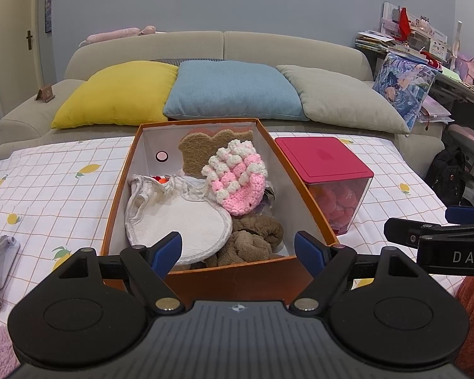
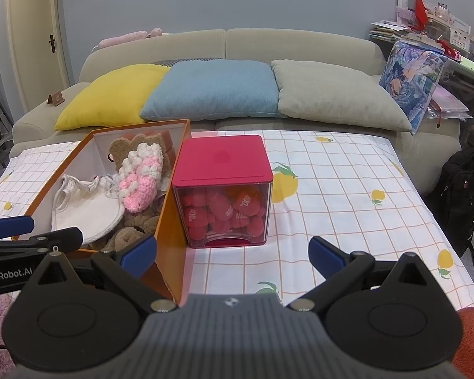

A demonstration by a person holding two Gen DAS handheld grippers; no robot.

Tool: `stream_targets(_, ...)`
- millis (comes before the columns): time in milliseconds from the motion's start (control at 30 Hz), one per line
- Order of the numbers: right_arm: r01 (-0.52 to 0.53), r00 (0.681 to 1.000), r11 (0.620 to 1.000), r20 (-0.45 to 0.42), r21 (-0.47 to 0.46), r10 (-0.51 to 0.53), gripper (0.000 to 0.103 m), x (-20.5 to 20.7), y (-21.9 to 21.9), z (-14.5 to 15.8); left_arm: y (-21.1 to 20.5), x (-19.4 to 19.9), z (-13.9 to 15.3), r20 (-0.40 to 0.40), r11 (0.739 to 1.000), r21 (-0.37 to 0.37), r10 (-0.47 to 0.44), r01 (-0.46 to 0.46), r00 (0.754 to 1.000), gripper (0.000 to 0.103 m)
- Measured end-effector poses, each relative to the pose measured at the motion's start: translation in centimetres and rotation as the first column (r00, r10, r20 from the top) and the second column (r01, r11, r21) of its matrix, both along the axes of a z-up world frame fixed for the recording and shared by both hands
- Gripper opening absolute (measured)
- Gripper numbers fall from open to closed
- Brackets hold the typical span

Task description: Organize soft objects

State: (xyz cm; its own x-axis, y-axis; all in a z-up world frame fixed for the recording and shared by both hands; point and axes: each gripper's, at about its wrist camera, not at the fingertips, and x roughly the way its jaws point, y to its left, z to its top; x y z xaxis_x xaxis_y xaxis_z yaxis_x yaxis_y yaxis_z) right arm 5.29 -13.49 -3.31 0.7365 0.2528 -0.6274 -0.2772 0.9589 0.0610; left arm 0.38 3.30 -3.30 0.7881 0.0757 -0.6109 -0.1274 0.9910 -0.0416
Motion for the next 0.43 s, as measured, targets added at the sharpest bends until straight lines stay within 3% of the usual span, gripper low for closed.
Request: stream_targets(433,0.0,1.0,1.0,-0.003,-0.002,0.0,0.1,-0.03,0.06,-0.1,0.28,0.14,0.1,0.002,1.0,0.011,-0.004,0.004,1.0,0.095)
